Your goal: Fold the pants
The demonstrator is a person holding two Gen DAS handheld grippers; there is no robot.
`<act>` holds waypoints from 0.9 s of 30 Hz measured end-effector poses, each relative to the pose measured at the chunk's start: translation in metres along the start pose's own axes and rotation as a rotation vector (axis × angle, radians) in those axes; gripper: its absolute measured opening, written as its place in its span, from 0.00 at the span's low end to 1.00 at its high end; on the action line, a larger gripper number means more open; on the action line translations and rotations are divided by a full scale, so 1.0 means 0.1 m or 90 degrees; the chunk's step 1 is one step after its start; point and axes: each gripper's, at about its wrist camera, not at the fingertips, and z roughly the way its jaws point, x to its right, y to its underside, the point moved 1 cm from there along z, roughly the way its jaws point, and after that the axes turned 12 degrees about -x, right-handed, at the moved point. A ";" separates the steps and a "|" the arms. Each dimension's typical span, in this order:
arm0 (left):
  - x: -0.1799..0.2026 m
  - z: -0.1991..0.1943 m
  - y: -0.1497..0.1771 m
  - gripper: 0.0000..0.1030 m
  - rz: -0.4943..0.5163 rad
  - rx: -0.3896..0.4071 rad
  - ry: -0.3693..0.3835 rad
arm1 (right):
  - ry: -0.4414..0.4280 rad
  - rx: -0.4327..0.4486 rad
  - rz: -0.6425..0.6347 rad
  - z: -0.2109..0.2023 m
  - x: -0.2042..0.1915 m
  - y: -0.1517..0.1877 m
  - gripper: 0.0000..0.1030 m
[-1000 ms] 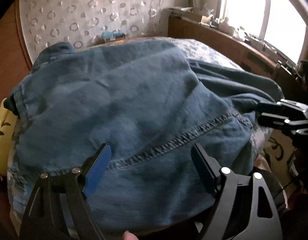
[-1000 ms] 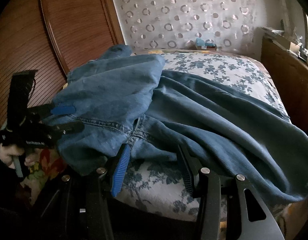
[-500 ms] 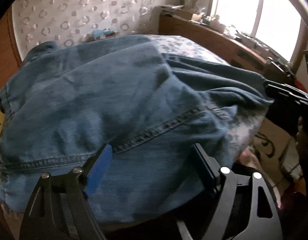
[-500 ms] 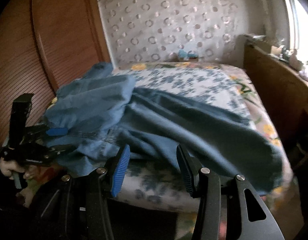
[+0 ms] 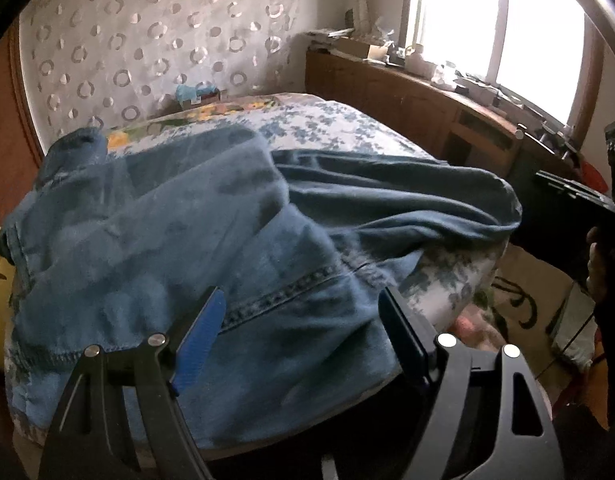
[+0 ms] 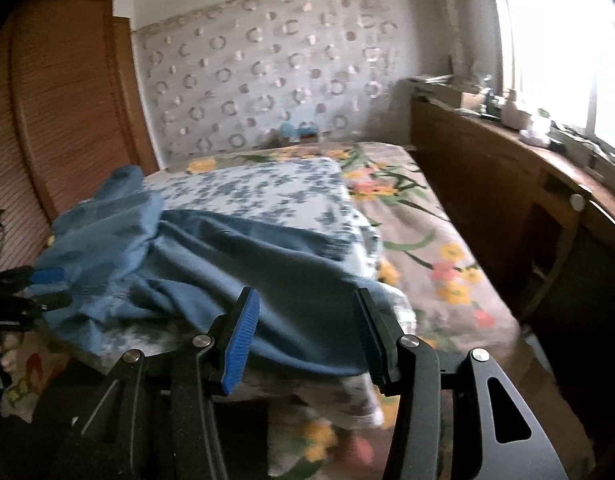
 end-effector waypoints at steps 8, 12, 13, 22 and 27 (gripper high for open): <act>0.17 -0.07 -0.18 0.78 -0.001 0.009 0.002 | 0.011 -0.015 0.026 0.13 0.08 0.02 0.49; 0.21 -0.07 -0.23 0.78 -0.006 0.013 -0.019 | 0.014 -0.026 0.037 0.19 0.11 -0.01 0.49; 0.21 -0.07 -0.23 0.78 -0.006 0.016 -0.018 | 0.014 -0.027 0.039 0.20 0.13 -0.01 0.49; 0.28 -0.02 -0.23 0.78 -0.001 0.013 -0.006 | 0.017 -0.049 0.048 0.26 0.18 -0.03 0.49; 0.34 0.00 -0.19 0.78 0.017 -0.001 0.006 | 0.008 -0.068 0.047 0.35 0.18 -0.04 0.49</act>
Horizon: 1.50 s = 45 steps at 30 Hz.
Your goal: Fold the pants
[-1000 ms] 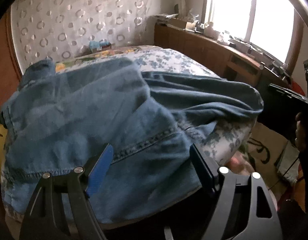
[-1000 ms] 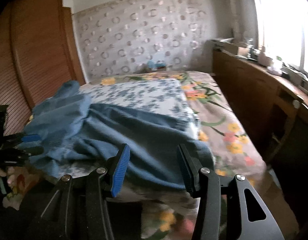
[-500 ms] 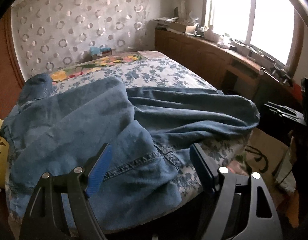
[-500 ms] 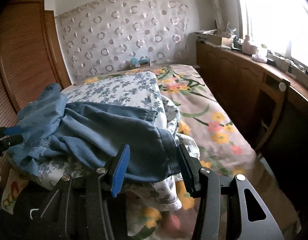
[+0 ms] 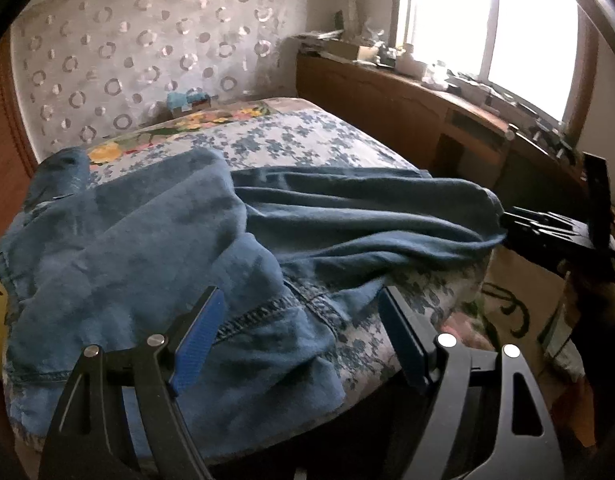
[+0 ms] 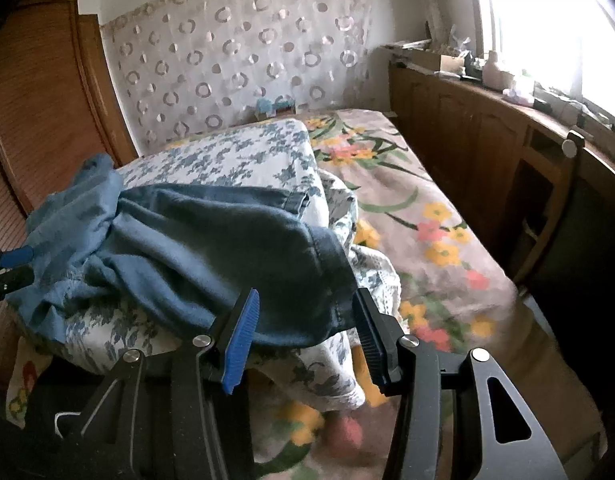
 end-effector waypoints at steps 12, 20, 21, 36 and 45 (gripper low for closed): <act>0.05 -0.05 0.09 0.78 0.010 0.001 0.014 | 0.015 -0.006 0.044 0.12 0.23 -0.09 0.49; -0.05 -0.04 0.10 0.78 -0.003 -0.004 0.013 | -0.062 -0.049 0.080 0.34 0.44 -0.11 0.49; -0.07 -0.05 0.10 0.78 -0.006 -0.004 0.013 | -0.064 -0.050 0.081 0.34 0.45 -0.12 0.49; -0.54 -0.35 0.13 0.78 -0.066 0.032 -0.031 | -0.099 0.058 -0.049 -0.23 -0.07 -0.62 0.18; -1.06 -0.76 0.34 0.78 -0.121 0.070 -0.081 | -0.231 0.132 -0.243 -0.55 -1.63 -1.30 0.14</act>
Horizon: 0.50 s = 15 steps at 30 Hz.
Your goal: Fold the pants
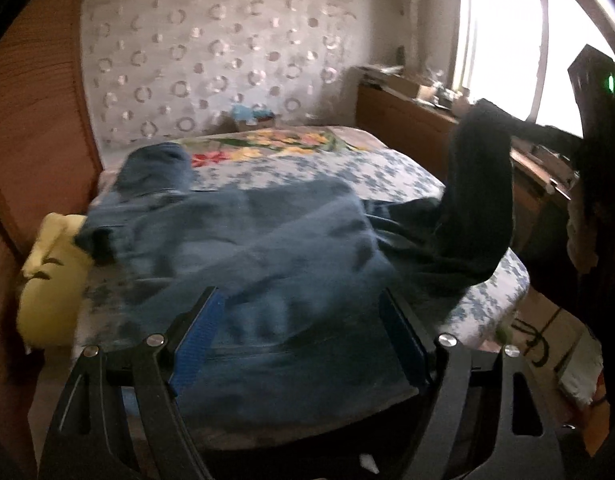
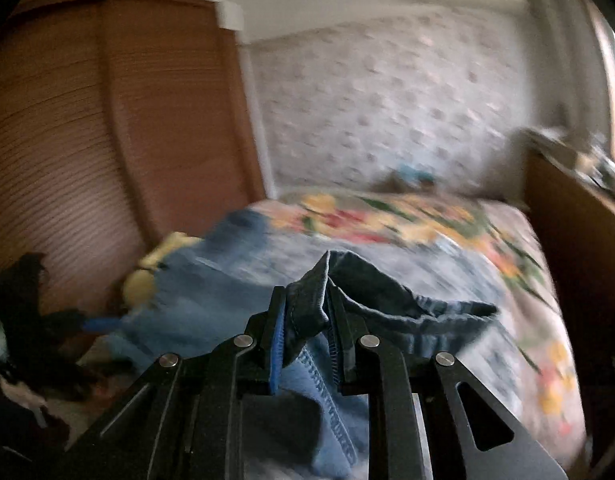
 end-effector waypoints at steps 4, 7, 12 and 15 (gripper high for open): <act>-0.28 -0.09 0.07 0.78 -0.032 0.009 -0.016 | -0.075 0.021 -0.079 0.21 -0.70 -0.43 0.11; -0.45 -0.11 0.16 0.78 -0.056 0.009 -0.021 | -0.140 0.009 -0.108 0.40 -1.10 -0.53 0.11; -0.61 -0.07 0.26 0.78 -0.068 0.000 -0.029 | -0.157 -0.074 -0.112 0.77 -1.31 -0.41 0.16; -0.68 -0.02 0.29 0.78 -0.076 -0.001 -0.029 | -0.127 -0.093 -0.110 0.84 -1.28 -0.37 0.34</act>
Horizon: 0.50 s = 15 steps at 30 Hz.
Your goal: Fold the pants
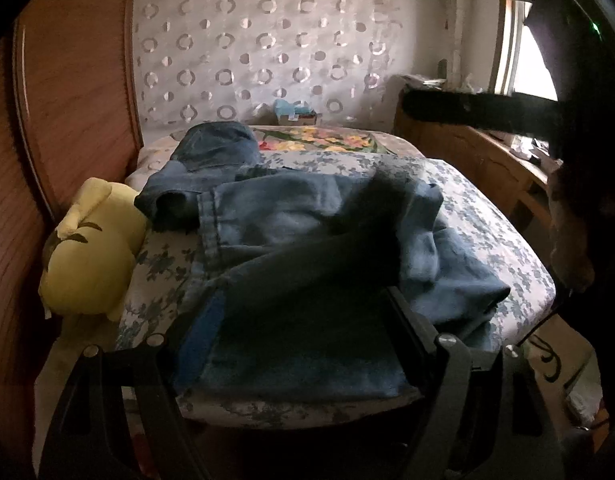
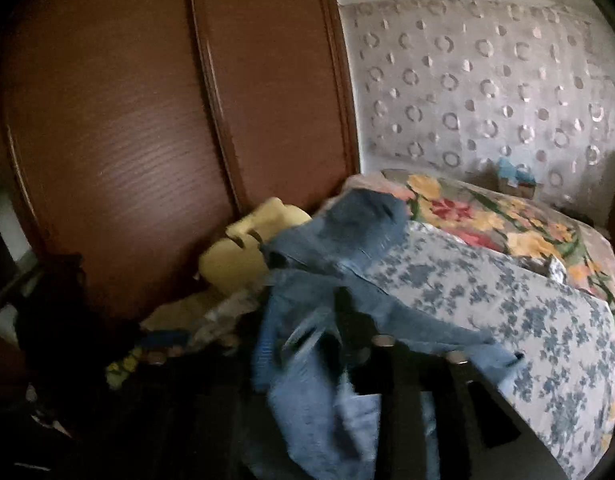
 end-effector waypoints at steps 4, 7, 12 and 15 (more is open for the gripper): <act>-0.05 0.07 0.01 0.78 -0.007 -0.004 0.008 | 0.049 -0.007 0.010 -0.03 0.08 0.00 0.42; -0.07 0.14 0.01 0.78 -0.004 -0.010 0.011 | 0.068 -0.012 0.031 -0.08 0.13 0.07 0.44; -0.09 0.28 -0.01 0.78 0.006 -0.023 0.013 | 0.098 -0.037 0.076 -0.11 0.12 0.21 0.45; -0.10 0.33 0.00 0.78 0.018 -0.020 0.015 | 0.093 -0.050 0.105 -0.06 0.14 0.31 0.45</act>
